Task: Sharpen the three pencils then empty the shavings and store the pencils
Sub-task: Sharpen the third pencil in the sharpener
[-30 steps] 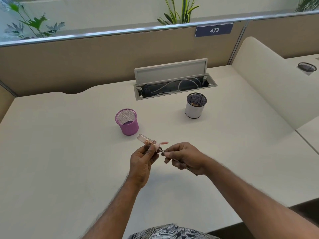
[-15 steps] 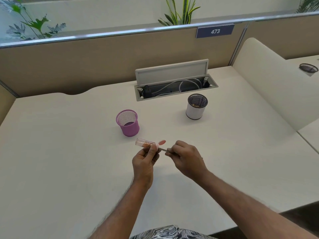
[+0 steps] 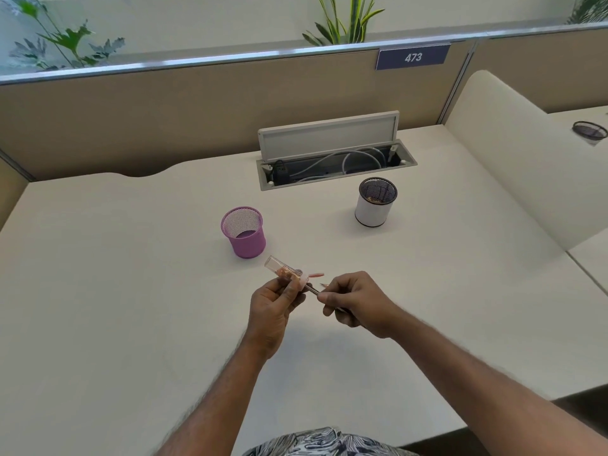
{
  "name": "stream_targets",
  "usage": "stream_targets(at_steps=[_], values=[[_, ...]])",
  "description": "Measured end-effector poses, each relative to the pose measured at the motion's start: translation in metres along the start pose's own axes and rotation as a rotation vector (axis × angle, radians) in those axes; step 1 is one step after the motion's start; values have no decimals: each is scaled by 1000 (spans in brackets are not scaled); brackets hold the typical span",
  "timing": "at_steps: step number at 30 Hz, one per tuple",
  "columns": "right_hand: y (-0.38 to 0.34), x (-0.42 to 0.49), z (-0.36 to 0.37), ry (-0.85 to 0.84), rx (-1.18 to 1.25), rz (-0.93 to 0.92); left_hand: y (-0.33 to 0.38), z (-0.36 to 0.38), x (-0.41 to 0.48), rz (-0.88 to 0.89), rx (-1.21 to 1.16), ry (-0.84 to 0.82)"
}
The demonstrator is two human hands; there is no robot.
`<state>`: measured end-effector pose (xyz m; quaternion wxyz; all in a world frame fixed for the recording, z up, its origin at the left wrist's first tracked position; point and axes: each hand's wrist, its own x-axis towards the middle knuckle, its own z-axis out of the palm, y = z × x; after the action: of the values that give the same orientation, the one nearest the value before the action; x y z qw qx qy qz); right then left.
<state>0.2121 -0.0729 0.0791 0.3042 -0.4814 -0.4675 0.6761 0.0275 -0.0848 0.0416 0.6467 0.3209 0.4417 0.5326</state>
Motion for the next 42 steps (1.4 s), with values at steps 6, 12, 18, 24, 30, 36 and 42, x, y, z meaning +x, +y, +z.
stream_targets(at_steps=[6, 12, 18, 24, 30, 36, 42], values=[[0, 3, -4, -101, 101, 126, 4, 3, 1, 13, 23, -9], [9, 4, 6, 272, -558, -327, 0, 7, -7, 74, 85, 52], [25, 0, 4, 581, -1160, -891, -2, 17, -11, 107, 13, 137], [29, 0, 5, 593, -1239, -964, -11, 22, -13, 73, -35, 254], [20, -2, 9, 457, -1019, -733, -7, 20, -12, 81, 36, 178], [5, -4, 12, 272, -464, -232, -2, 10, -10, 69, 107, 21], [-4, -6, 0, -71, -24, 207, 2, 5, -8, 30, 73, -78]])
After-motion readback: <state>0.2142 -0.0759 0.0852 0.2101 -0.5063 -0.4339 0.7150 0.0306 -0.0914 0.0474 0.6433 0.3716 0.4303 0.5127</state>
